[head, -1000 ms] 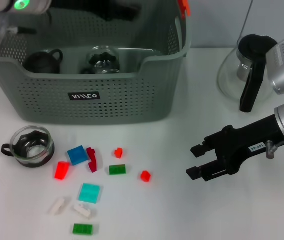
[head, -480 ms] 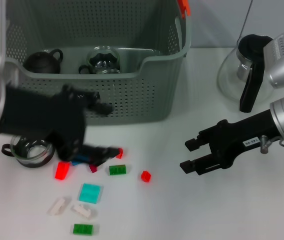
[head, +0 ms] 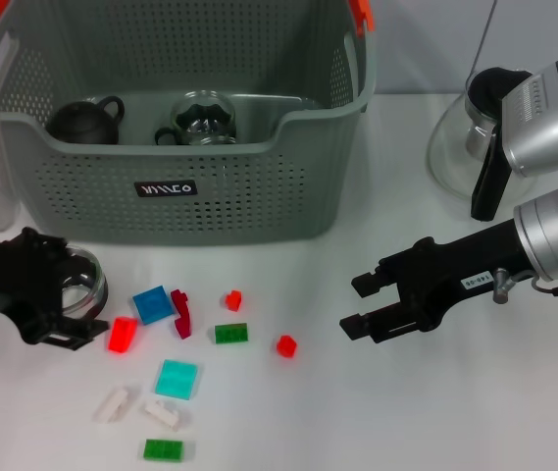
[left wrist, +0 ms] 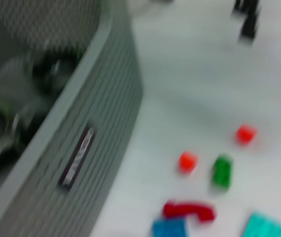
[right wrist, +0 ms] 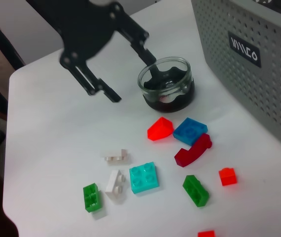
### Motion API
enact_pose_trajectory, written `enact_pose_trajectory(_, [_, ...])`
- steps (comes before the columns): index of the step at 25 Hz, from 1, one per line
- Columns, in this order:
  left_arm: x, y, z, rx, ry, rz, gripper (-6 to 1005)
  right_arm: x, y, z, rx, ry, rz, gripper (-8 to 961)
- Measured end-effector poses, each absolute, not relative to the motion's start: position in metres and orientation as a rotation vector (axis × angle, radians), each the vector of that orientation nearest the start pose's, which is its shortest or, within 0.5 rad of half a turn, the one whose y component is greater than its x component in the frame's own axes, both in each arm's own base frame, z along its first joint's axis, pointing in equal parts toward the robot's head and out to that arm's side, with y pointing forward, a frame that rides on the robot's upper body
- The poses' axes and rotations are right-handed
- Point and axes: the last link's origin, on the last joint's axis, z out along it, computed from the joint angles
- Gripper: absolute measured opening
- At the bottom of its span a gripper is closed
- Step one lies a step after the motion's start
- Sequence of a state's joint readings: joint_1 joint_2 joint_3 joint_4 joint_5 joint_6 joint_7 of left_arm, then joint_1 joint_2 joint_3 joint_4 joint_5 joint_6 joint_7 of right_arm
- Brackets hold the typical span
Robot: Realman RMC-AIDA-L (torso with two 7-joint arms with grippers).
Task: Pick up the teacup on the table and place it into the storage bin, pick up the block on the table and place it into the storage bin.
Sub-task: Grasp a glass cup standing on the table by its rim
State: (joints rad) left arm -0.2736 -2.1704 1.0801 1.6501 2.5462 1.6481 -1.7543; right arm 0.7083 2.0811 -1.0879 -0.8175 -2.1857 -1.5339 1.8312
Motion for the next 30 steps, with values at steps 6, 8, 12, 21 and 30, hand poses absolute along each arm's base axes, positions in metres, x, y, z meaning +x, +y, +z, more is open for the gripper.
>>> enact_pose_trajectory(6, [-0.265,0.307,0.049,-2.642,-0.325,0.598,713,0.192,0.354,-0.038,-3.067,0.675,0.116,686])
enact_pose_trajectory(8, [-0.268,0.308,0.046,-2.642,-0.323,0.628,708,0.192,0.354,-0.038,-3.065,0.682,0.117,686])
enact_pose_trajectory(12, [-0.274,0.312,0.039,-2.643,-0.320,0.685,697,0.192,0.355,-0.038,-3.063,0.684,0.118,687])
enact_pose_trajectory(21, [-0.277,0.318,0.026,-2.670,-0.335,0.700,675,0.193,0.355,-0.039,-3.059,0.694,0.123,686])
enact_pose_trajectory(30, [-0.280,0.323,0.019,-2.675,-0.358,0.718,652,0.194,0.355,-0.039,-3.057,0.699,0.123,687])
